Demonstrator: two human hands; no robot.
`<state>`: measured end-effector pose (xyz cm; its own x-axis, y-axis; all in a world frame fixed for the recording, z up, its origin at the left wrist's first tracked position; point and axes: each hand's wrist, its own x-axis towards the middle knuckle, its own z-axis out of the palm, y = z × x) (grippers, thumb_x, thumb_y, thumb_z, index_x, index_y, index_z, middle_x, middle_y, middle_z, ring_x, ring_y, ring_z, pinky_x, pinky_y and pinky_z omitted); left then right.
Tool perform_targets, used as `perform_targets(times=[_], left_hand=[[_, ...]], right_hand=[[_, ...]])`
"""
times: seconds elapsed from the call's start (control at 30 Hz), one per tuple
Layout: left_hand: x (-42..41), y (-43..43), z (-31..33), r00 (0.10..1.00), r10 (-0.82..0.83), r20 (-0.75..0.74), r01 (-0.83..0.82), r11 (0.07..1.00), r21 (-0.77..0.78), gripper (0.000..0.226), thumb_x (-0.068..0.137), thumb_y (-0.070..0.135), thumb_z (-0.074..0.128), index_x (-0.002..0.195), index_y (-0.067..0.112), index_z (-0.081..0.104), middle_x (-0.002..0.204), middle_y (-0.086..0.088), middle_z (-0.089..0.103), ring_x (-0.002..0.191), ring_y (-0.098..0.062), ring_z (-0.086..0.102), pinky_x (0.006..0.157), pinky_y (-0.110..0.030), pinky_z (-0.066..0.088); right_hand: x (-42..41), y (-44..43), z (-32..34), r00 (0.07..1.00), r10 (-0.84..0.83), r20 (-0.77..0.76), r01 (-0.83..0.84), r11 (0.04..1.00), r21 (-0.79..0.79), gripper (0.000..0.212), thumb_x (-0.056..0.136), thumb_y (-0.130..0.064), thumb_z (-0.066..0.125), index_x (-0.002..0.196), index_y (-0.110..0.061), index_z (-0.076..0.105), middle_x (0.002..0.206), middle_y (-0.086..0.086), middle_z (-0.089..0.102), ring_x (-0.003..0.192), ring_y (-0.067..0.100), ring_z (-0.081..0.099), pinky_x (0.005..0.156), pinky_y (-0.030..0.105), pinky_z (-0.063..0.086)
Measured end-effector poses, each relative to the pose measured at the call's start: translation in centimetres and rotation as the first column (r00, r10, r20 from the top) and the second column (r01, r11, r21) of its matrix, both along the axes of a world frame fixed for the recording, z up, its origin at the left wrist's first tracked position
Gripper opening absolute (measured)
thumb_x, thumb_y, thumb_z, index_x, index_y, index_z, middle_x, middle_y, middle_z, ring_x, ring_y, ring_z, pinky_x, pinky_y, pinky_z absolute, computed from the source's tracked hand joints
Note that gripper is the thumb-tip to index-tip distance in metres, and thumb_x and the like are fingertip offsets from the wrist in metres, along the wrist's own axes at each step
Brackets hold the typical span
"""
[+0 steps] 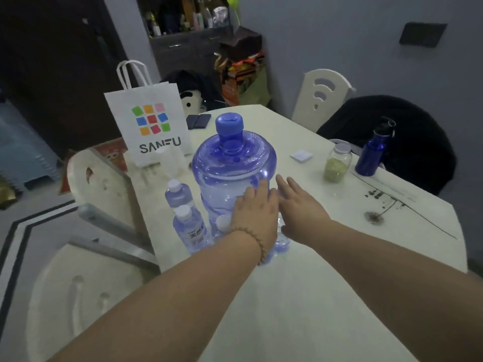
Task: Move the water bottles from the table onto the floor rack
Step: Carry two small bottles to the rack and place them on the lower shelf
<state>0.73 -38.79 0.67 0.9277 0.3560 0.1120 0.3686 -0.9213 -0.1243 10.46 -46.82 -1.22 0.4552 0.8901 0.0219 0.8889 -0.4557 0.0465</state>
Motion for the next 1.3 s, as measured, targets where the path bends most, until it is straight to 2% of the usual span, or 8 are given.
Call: perform_targets(times=[0.13, 0.27, 0.43, 0.57, 0.87, 1.03, 1.17, 1.3], left_hand=[[-0.2, 1.0, -1.5, 0.999, -0.031, -0.018, 0.032, 0.999, 0.043, 0.064, 0.088, 0.026, 0.052, 0.141, 0.008, 0.022, 0.126, -0.011, 0.041, 0.107, -0.025, 0.045, 0.084, -0.034, 0.041], [0.2, 2.3, -1.0, 0.992, -0.113, -0.058, 0.117, 0.991, 0.061, 0.030, 0.092, 0.018, 0.045, 0.120, 0.010, 0.046, 0.115, -0.010, 0.050, 0.102, -0.025, 0.051, 0.080, -0.033, 0.040], [0.2, 2.5, 0.3, 0.951, -0.261, -0.165, 0.279, 0.955, 0.098, 0.031, 0.090, 0.016, 0.052, 0.120, 0.008, 0.047, 0.118, -0.010, 0.048, 0.107, -0.026, 0.046, 0.084, -0.034, 0.042], [0.2, 1.9, 1.3, 0.921, -0.289, -0.263, 0.244, 0.951, -0.189, 0.032, 0.090, 0.007, 0.050, 0.121, 0.007, 0.045, 0.119, -0.012, 0.055, 0.104, -0.028, 0.057, 0.081, -0.038, 0.047], [-6.8, -5.1, -5.4, 0.853, -0.297, -0.430, 0.260, 0.955, -0.144, 0.042, 0.095, 0.007, 0.032, 0.135, -0.003, 0.040, 0.134, -0.030, 0.042, 0.118, -0.048, 0.046, 0.083, -0.041, 0.048], [-12.5, -4.3, -10.2, 0.804, -0.463, -0.373, 0.421, 0.886, -0.192, 0.031, 0.051, 0.027, 0.080, 0.081, 0.025, 0.072, 0.099, -0.002, 0.070, 0.088, -0.028, 0.067, 0.048, -0.027, 0.049], [-12.7, -3.8, -13.3, 0.815, -0.506, -0.282, 0.470, 0.862, -0.190, 0.045, 0.064, 0.023, 0.066, 0.108, 0.022, 0.057, 0.128, -0.008, 0.047, 0.120, -0.037, 0.041, 0.075, -0.041, 0.044], [-11.2, -3.9, -13.5, 0.961, -0.260, -0.091, 0.197, 0.881, -0.431, 0.041, 0.068, 0.043, 0.056, 0.104, 0.026, 0.063, 0.130, -0.006, 0.045, 0.122, -0.032, 0.033, 0.087, -0.042, 0.042]], right_hand=[[-1.0, 0.6, 0.4, 0.987, -0.112, 0.113, 0.117, 0.993, -0.035, 0.058, 0.078, -0.005, 0.055, 0.132, -0.019, 0.042, 0.128, 0.007, 0.042, 0.105, 0.029, 0.045, 0.076, 0.032, 0.045], [-2.4, 1.2, 1.1, 0.957, -0.206, 0.207, 0.238, 0.960, -0.146, 0.042, 0.074, -0.003, 0.057, 0.113, -0.019, 0.052, 0.108, 0.005, 0.044, 0.081, 0.025, 0.042, 0.060, 0.032, 0.028], [-4.4, 1.9, 1.2, 0.912, -0.288, 0.292, 0.366, 0.892, -0.264, 0.040, 0.076, -0.007, 0.057, 0.114, -0.014, 0.048, 0.114, 0.008, 0.041, 0.091, 0.025, 0.044, 0.056, 0.030, 0.025], [-5.6, 0.6, 0.1, 0.874, -0.445, 0.197, 0.486, 0.815, -0.317, 0.056, 0.075, -0.012, 0.064, 0.126, -0.014, 0.041, 0.088, 0.003, 0.043, 0.080, 0.024, 0.050, 0.061, 0.030, 0.035], [-11.9, -7.2, -9.5, 0.634, -0.750, -0.188, 0.727, 0.661, -0.184, 0.074, 0.089, -0.029, 0.051, 0.149, -0.031, 0.008, 0.112, 0.006, 0.048, 0.093, 0.029, 0.061, 0.065, 0.031, 0.043], [-14.7, -9.6, -14.0, 0.621, -0.762, -0.184, 0.738, 0.648, -0.188, 0.079, 0.089, -0.033, 0.044, 0.151, -0.028, -0.006, 0.118, 0.008, 0.045, 0.085, 0.027, 0.058, 0.060, 0.031, 0.040], [-15.0, -9.6, -15.3, 0.695, -0.716, -0.065, 0.699, 0.694, -0.170, 0.081, 0.085, -0.043, 0.041, 0.151, -0.025, -0.003, 0.130, 0.010, 0.044, 0.102, 0.033, 0.053, 0.076, 0.039, 0.041], [-14.1, -9.2, -15.4, 0.755, -0.652, -0.071, 0.640, 0.756, -0.136, 0.087, 0.083, -0.058, 0.040, 0.150, -0.033, -0.010, 0.160, 0.012, 0.007, 0.142, 0.043, 0.011, 0.110, 0.055, 0.020]])
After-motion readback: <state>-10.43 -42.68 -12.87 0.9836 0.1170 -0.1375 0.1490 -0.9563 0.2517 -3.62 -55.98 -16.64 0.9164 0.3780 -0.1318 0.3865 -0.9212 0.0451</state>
